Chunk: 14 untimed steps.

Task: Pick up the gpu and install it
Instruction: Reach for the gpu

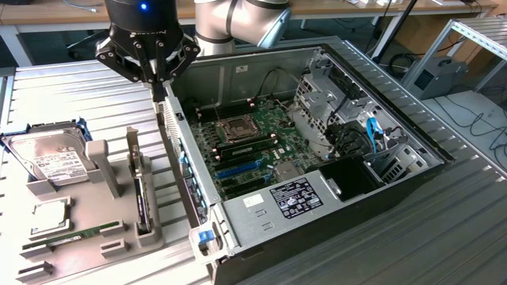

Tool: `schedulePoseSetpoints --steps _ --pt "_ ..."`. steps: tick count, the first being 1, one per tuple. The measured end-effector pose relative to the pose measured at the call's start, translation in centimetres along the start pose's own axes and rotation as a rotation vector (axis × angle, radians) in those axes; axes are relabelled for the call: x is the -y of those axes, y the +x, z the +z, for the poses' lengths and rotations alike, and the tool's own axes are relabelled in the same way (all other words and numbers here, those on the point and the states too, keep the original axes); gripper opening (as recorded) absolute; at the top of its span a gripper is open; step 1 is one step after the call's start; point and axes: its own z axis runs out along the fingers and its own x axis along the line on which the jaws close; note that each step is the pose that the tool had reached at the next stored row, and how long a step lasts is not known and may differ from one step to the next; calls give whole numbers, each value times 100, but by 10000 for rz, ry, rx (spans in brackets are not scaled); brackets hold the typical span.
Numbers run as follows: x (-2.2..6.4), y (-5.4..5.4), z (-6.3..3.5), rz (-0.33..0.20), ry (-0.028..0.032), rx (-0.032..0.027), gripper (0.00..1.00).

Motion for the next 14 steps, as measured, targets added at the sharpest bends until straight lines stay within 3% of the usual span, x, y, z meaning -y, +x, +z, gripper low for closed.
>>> schedulePoseSetpoints --steps 14 --pt "9 114 -2 0 0 0 11"
